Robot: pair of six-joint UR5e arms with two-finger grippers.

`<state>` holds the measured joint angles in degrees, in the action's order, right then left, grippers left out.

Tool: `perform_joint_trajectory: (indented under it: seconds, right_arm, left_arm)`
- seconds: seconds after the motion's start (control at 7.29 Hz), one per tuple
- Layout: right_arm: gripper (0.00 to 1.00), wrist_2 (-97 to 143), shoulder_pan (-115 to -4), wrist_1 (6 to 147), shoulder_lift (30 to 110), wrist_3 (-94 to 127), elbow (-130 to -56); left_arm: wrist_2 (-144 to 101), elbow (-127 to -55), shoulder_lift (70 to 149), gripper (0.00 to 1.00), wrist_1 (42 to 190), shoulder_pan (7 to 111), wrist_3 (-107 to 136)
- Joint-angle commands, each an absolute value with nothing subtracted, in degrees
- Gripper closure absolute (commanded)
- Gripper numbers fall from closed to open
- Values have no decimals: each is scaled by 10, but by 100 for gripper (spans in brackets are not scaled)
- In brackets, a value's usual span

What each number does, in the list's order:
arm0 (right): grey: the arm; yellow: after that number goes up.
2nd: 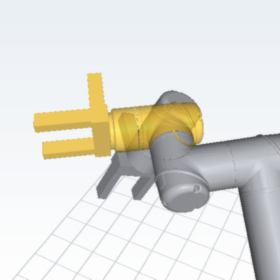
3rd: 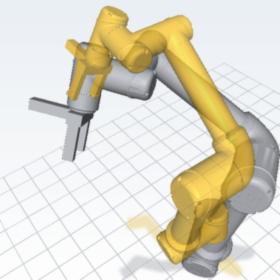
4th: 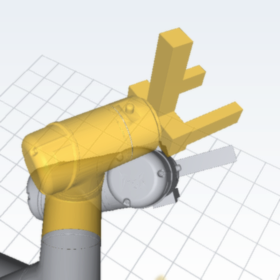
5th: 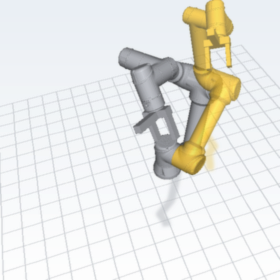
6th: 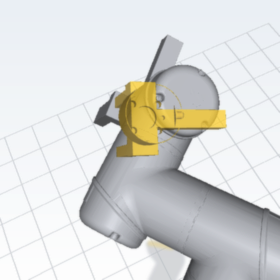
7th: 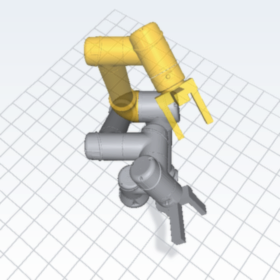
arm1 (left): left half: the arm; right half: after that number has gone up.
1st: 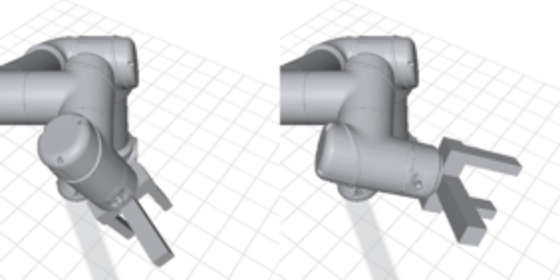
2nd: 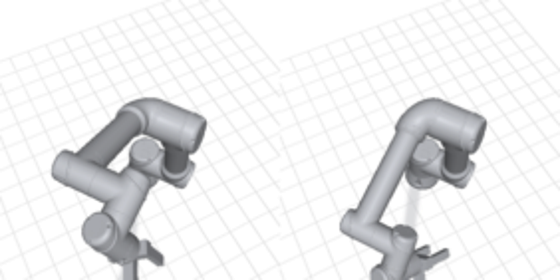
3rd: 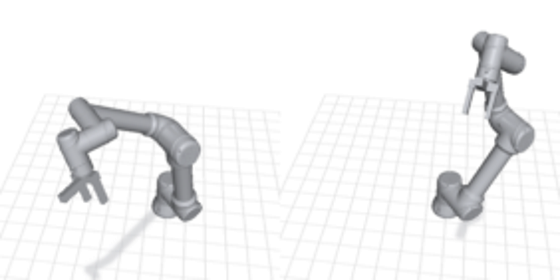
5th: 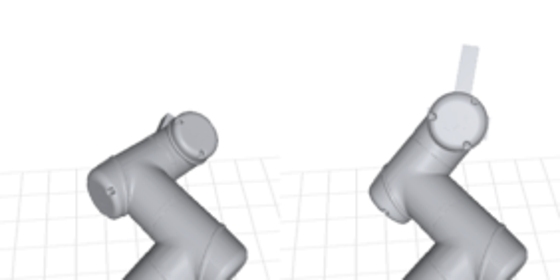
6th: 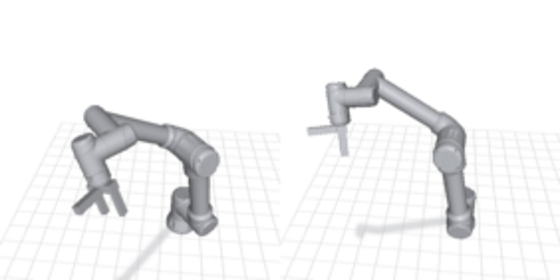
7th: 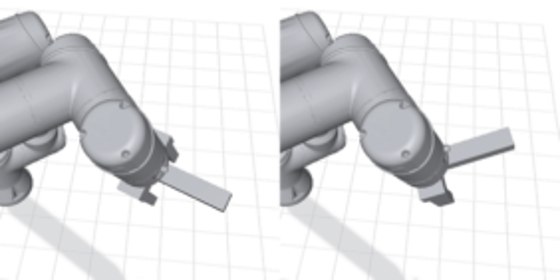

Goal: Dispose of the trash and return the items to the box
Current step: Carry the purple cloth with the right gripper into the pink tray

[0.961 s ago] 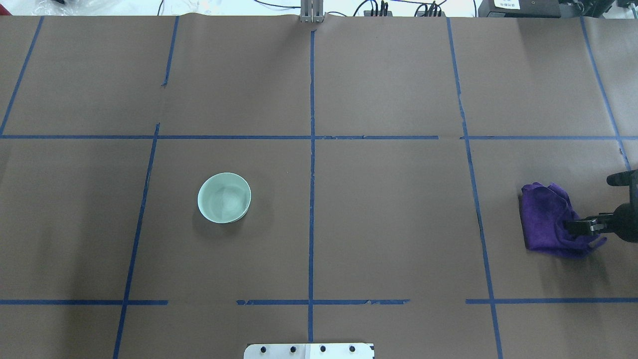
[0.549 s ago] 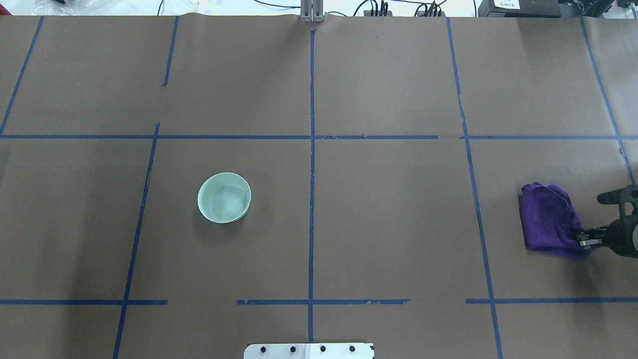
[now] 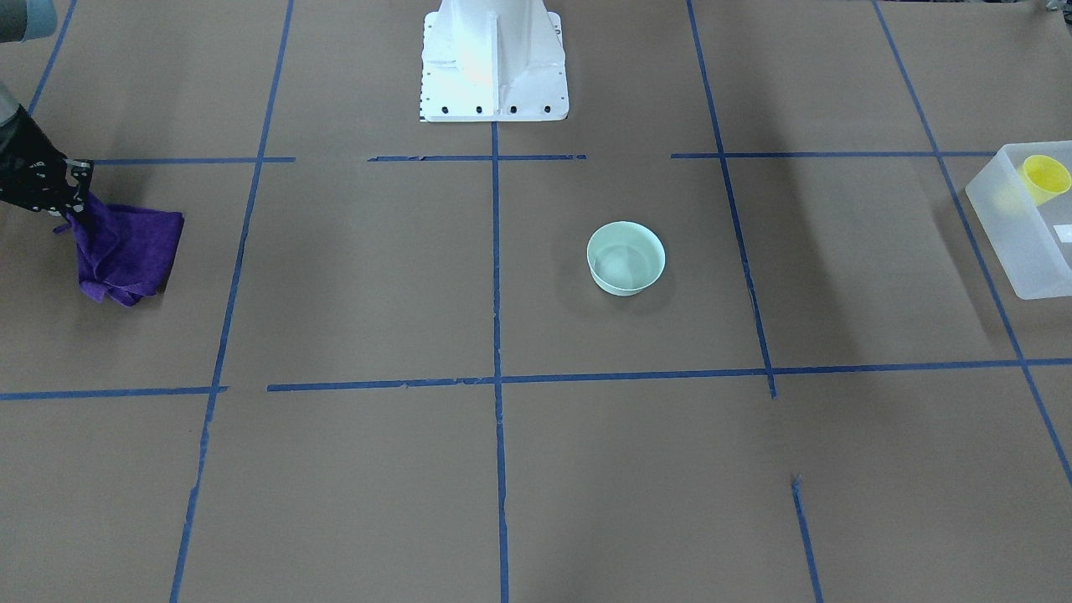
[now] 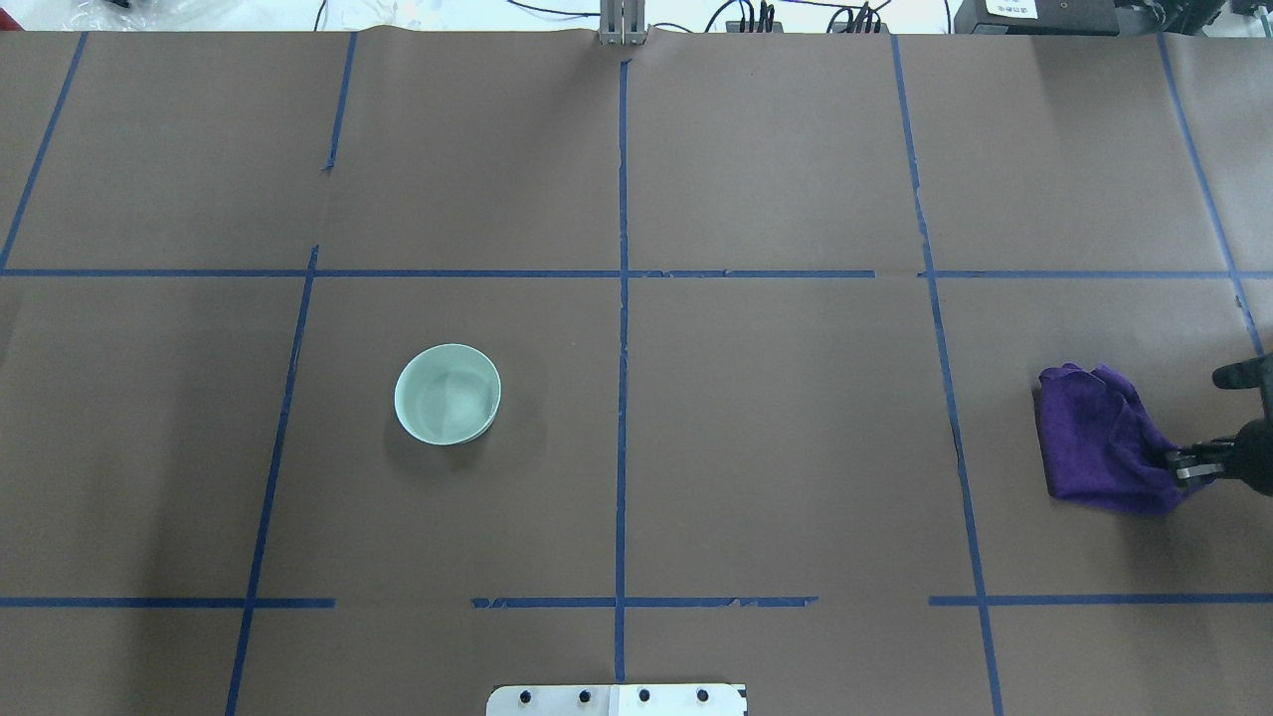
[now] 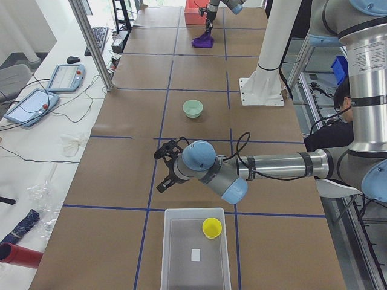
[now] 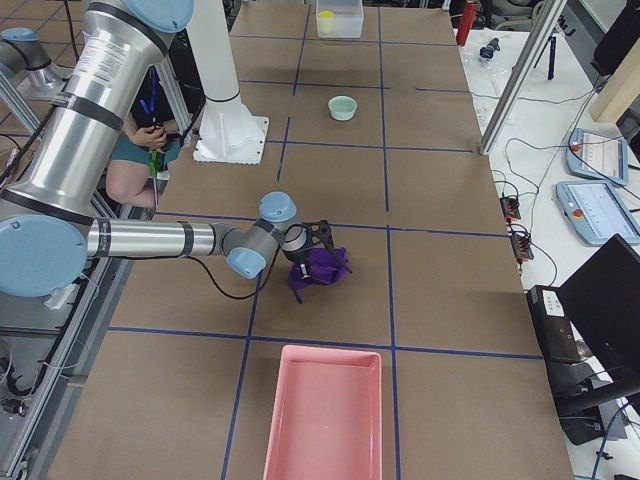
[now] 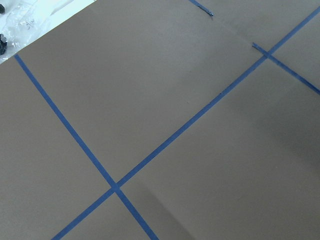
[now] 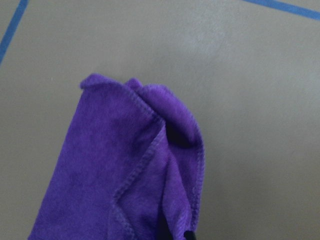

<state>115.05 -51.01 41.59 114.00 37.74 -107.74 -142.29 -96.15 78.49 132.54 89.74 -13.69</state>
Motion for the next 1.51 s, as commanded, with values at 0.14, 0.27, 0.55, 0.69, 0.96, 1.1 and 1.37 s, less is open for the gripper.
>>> perform_joint_trajectory:
  seconds: [0.14, 0.27, 0.55, 0.69, 0.96, 1.1, 1.37]
  right_arm:
    - [100, 1342, -845, 749, 1073, -40, -1143]
    - [100, 1342, -912, 859, 1044, -183, -1136]
    - [100, 1318, -1054, 999, 971, -440, -1059]
    - [100, 1277, -1075, 997, 966, -501, -1009]
    - [100, 1253, -1125, 976, 958, -589, -930]
    - [100, 1211, -1162, 934, 931, -624, -875]
    - [97, 1203, -1188, 912, 921, -602, -844]
  left_arm:
    - [-1423, -962, 785, 0, 1325, 897, -136]
    - [-1423, -964, 785, 0, 1325, 898, -136]
    - [-1423, -969, 785, 0, 1325, 897, -136]
    - [-1423, -970, 786, 0, 1325, 897, -136]
    - [-1423, -975, 786, 0, 1325, 897, -135]
    - [-1423, -979, 785, 0, 1325, 898, -135]
    - [-1422, -978, 785, 0, 1322, 897, -129]
